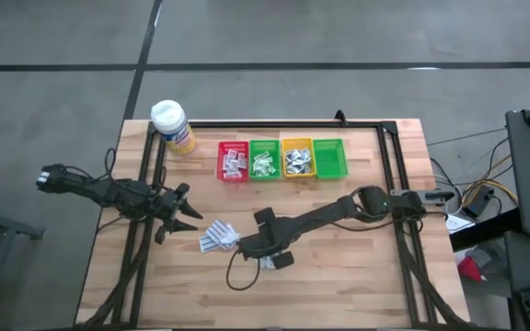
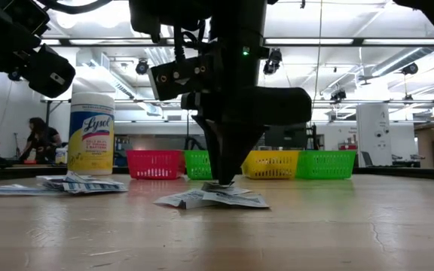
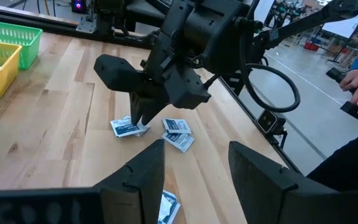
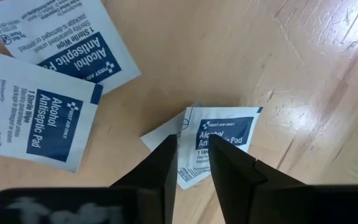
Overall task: Pick & Place First Aid Supplies
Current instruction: Put the alcohol pad into the yellow bin
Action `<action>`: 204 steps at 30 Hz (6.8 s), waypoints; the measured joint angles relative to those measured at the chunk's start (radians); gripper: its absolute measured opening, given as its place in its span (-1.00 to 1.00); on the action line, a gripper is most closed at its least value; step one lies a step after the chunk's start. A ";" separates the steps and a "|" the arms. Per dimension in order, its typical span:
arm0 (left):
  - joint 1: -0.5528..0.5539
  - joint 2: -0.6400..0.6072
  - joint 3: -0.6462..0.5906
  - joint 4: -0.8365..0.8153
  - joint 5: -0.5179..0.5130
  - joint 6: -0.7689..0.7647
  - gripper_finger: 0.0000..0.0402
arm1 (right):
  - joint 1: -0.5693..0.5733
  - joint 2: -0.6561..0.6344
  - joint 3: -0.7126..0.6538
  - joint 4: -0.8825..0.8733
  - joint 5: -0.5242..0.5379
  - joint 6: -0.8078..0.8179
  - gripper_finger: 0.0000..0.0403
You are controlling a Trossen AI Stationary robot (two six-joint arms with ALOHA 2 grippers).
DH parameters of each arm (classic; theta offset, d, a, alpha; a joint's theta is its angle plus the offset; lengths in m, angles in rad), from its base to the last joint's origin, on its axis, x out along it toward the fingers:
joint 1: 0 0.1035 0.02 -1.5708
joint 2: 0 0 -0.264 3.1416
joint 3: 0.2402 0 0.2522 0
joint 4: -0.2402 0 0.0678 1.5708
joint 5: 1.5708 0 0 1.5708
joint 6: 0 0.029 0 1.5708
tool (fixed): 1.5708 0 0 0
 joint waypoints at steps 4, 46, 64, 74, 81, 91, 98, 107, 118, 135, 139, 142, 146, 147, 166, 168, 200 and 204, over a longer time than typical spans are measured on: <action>0.000 0.000 0.000 0.000 0.000 0.000 -0.14 | 0.000 0.000 0.000 0.000 0.004 0.000 -0.56; 0.000 0.000 0.000 0.000 -0.003 0.021 -0.14 | 0.002 -0.002 0.024 0.081 -0.043 0.081 -0.65; 0.000 0.000 0.000 0.000 -0.003 0.023 -0.14 | 0.000 -0.002 -0.007 0.082 0.052 0.129 -0.55; 0.000 0.000 0.000 0.000 -0.003 0.028 -0.14 | -0.004 -0.002 -0.024 0.081 0.049 0.157 -0.44; 0.000 0.000 0.000 0.000 -0.003 0.028 -0.14 | -0.008 -0.002 -0.040 0.083 0.067 0.200 -0.43; 0.000 0.000 0.000 0.000 -0.003 0.029 -0.14 | -0.007 -0.002 -0.073 0.084 0.107 0.210 -0.53; 0.000 0.000 0.000 0.000 -0.003 0.035 -0.14 | -0.007 -0.002 -0.045 0.077 0.154 0.202 -0.59; 0.000 0.000 0.000 0.000 -0.003 0.048 -0.14 | -0.010 -0.002 -0.039 0.078 0.180 0.179 -0.64; 0.000 0.000 0.000 0.000 -0.003 0.048 -0.14 | -0.011 -0.002 -0.039 0.078 0.183 0.184 -0.62; 0.000 0.001 0.000 0.000 -0.003 0.046 -0.14 | -0.034 -0.002 -0.104 0.075 0.235 0.243 -0.96; 0.000 0.001 0.000 0.000 -0.003 0.043 -0.14 | -0.034 -0.003 -0.086 0.052 0.236 0.261 -0.96; 0.000 0.001 0.000 0.000 -0.003 0.042 -0.14 | -0.031 -0.020 -0.056 0.020 0.235 0.262 -0.96; 0.000 0.001 0.000 0.000 -0.003 0.041 -0.14 | -0.028 -0.052 -0.004 -0.044 0.233 0.262 -0.96; 0.000 0.001 0.000 0.000 -0.003 0.041 -0.14 | -0.028 -0.060 0.012 -0.066 0.230 0.262 -0.96; 0.000 0.001 0.000 0.000 -0.003 0.047 -0.14 | -0.078 -0.261 0.098 -0.130 0.068 0.205 -0.96; 0.000 0.001 0.000 0.000 -0.003 0.049 -0.14 | -0.095 -0.263 0.098 -0.154 -0.018 0.151 -0.96; 0.000 0.001 0.000 0.009 -0.003 -0.031 -0.14 | -0.365 -0.117 -0.083 0.054 -0.507 -0.584 -0.18; 0.000 0.002 0.000 0.009 -0.003 -0.057 -0.14 | -0.382 -0.065 -0.053 0.057 -0.514 -0.592 -0.18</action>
